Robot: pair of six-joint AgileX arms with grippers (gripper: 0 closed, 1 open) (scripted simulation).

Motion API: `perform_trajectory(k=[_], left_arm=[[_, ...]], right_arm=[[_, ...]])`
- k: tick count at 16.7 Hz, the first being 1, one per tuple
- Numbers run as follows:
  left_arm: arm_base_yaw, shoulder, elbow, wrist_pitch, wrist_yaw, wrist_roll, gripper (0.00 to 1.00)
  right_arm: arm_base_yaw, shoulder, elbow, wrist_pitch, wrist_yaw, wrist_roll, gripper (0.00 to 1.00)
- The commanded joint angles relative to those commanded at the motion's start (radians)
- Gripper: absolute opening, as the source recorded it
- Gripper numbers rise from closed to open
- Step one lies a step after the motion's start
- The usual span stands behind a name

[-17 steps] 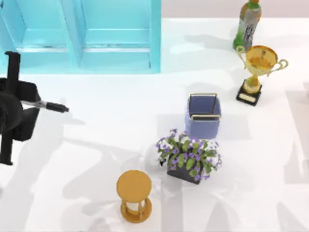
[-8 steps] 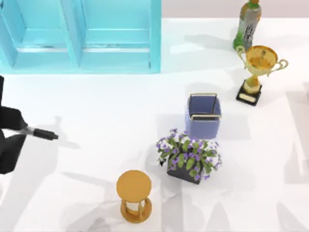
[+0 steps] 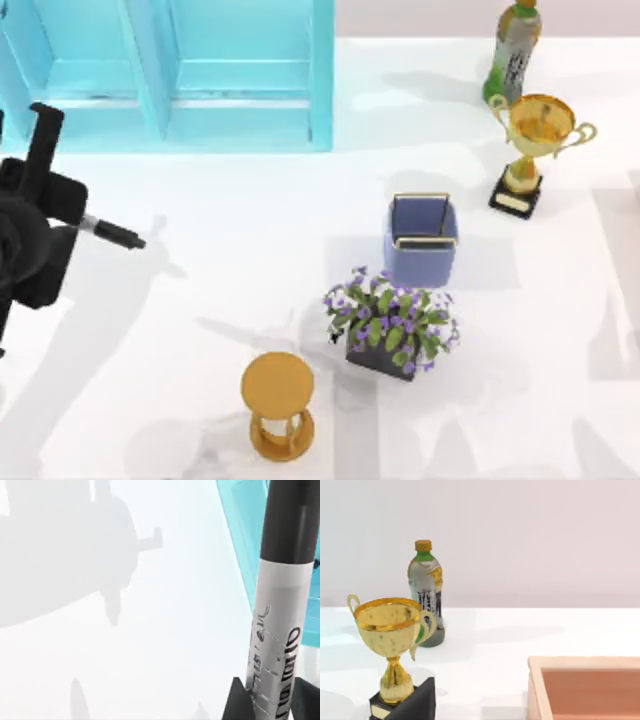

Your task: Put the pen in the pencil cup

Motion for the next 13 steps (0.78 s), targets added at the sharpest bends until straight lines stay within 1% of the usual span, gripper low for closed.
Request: perform_trajectory(k=[1, 3, 9, 13], left_arm=[[-0.050, 0.058, 0.044, 0.026, -0.061, 0.030, 0.00], [-0.161, 0.200, 0.145, 0.083, -0.211, 0.102, 0.00], [-0.488, 0.674, 0.517, 0.278, -0.742, 0.395, 0.00], [-0.657, 0.960, 0.766, 0.390, -1.071, 0.614, 0.00]], right_arm=[[0.000, 0.000, 0.000, 0.000, 0.000, 0.000, 1.00], [0.000, 0.000, 0.000, 0.000, 0.000, 0.000, 1.00], [0.000, 0.000, 0.000, 0.000, 0.000, 0.000, 1.00], [0.000, 0.000, 0.000, 0.000, 0.000, 0.000, 1.00]])
